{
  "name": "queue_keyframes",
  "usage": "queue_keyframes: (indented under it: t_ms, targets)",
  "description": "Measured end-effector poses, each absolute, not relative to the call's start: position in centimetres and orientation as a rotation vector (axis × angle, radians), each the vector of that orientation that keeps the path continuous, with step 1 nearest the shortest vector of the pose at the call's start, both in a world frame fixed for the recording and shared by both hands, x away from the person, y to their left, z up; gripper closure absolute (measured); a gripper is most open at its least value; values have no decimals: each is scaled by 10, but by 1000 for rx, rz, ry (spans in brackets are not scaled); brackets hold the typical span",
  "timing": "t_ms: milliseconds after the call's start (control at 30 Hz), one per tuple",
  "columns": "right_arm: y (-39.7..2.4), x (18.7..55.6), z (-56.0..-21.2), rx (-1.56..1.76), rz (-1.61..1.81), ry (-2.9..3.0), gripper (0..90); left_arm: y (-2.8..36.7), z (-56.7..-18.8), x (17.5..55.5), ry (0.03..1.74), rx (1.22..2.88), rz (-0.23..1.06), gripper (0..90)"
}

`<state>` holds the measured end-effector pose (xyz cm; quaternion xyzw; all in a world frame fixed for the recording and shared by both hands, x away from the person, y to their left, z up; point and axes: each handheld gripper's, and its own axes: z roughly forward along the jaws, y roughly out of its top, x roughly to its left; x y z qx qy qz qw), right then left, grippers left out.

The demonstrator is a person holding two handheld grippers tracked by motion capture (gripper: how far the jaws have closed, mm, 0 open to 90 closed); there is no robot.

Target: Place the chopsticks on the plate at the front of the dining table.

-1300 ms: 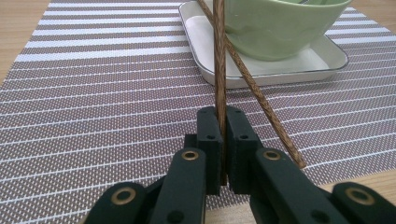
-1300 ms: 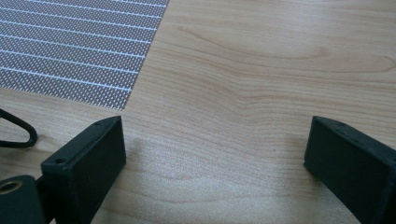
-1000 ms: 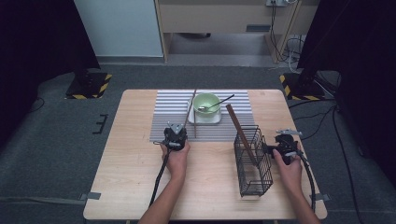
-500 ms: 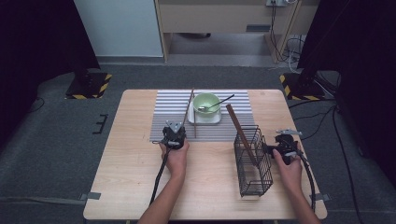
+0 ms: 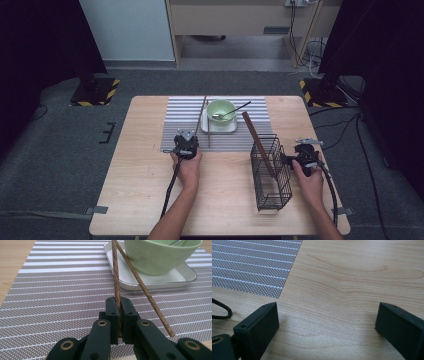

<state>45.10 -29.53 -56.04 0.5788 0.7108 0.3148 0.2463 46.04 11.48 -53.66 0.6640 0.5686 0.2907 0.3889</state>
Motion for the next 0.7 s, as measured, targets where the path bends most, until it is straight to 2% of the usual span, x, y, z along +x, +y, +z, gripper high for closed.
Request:
queue_keyframes:
  t_ms: [700]
  targets:
    - [-295,451,-560,1579,859,1939,50,117,-540,463,1489,1695,724,857]
